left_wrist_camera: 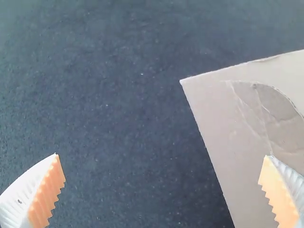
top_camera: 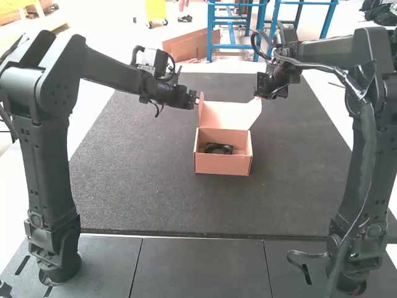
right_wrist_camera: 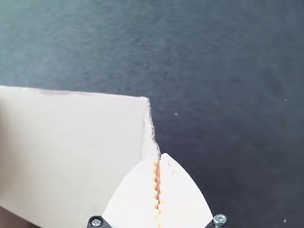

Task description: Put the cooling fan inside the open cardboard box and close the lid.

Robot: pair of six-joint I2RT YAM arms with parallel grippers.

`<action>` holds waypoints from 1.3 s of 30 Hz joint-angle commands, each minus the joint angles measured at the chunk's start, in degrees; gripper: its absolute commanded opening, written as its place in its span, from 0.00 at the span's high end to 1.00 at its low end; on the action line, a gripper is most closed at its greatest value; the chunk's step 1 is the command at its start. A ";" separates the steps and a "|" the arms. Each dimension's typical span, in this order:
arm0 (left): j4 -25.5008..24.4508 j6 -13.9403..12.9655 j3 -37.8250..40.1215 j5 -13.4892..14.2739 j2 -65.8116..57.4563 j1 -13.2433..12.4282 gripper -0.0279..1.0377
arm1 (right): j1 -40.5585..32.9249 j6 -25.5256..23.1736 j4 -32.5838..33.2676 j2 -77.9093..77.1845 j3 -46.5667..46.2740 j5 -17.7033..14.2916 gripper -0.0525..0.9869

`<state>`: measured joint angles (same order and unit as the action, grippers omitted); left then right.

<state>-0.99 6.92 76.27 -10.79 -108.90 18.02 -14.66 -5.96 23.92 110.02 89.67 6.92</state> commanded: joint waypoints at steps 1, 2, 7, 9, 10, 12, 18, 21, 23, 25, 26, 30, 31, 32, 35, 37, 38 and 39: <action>0.47 0.03 2.39 -0.64 2.55 0.79 0.06 | -1.17 0.42 -0.02 -3.58 0.86 0.29 0.93; 0.47 0.11 2.48 -0.64 2.55 0.79 0.06 | -1.25 0.42 0.25 -3.67 0.86 0.29 0.93; 0.38 0.29 2.48 -0.55 3.35 1.05 0.06 | -1.87 0.42 1.13 -4.90 0.68 0.64 0.94; 0.20 0.29 2.48 -0.55 3.87 1.31 0.06 | -2.04 0.42 1.65 -5.34 0.68 0.55 0.94; 0.12 0.29 2.48 -0.55 4.14 1.49 0.06 | -2.22 0.42 1.83 -5.51 0.68 0.55 0.94; -0.24 0.38 2.39 -0.46 4.58 1.75 0.06 | -2.57 0.42 2.36 -6.04 0.68 0.55 0.95; -1.82 0.55 2.30 -0.38 5.89 2.63 0.06 | -3.54 0.42 3.32 -7.54 -0.63 0.55 0.96; -3.49 0.47 2.13 -0.38 6.60 2.90 0.06 | -3.98 0.51 3.50 -8.85 -2.22 0.55 0.96; -4.37 0.47 1.95 -0.38 7.21 2.98 0.06 | -4.24 0.42 3.50 -9.73 -3.27 0.55 0.96; -4.89 0.47 1.43 -0.29 7.83 3.16 0.06 | -4.42 0.42 3.50 -10.70 -4.50 0.47 0.96; -4.89 0.47 0.99 -0.29 8.09 3.07 0.06 | -4.51 0.33 3.50 -11.23 -5.03 0.47 0.96; -4.72 0.47 -0.86 0.33 9.41 3.16 0.06 | -4.51 0.16 3.41 -12.99 -7.14 0.55 0.96; -4.63 0.47 -1.39 0.33 9.67 3.16 0.06 | -4.51 0.16 3.41 -13.34 -7.58 0.64 0.96; -4.54 0.38 -1.74 0.33 9.94 3.25 0.06 | -4.59 0.16 3.41 -13.78 -8.11 0.64 0.96; -4.81 0.20 -3.06 0.42 10.73 3.69 0.06 | -4.86 0.16 3.41 -15.10 -9.69 1.43 0.96; -5.42 -0.06 -4.11 0.42 11.43 4.04 0.06 | -5.03 0.07 3.41 -15.97 -10.57 1.61 0.96; -5.51 -0.33 -4.81 0.42 11.78 4.13 0.06 | -5.12 -0.02 3.41 -16.33 -11.09 1.70 0.96; -5.51 -0.50 -5.52 0.42 12.22 4.22 0.06 | -5.30 -0.11 3.41 -16.59 -11.53 1.78 0.96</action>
<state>-6.33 6.90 72.31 -10.48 -99.29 21.19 -18.68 -5.96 27.38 95.74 78.85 7.55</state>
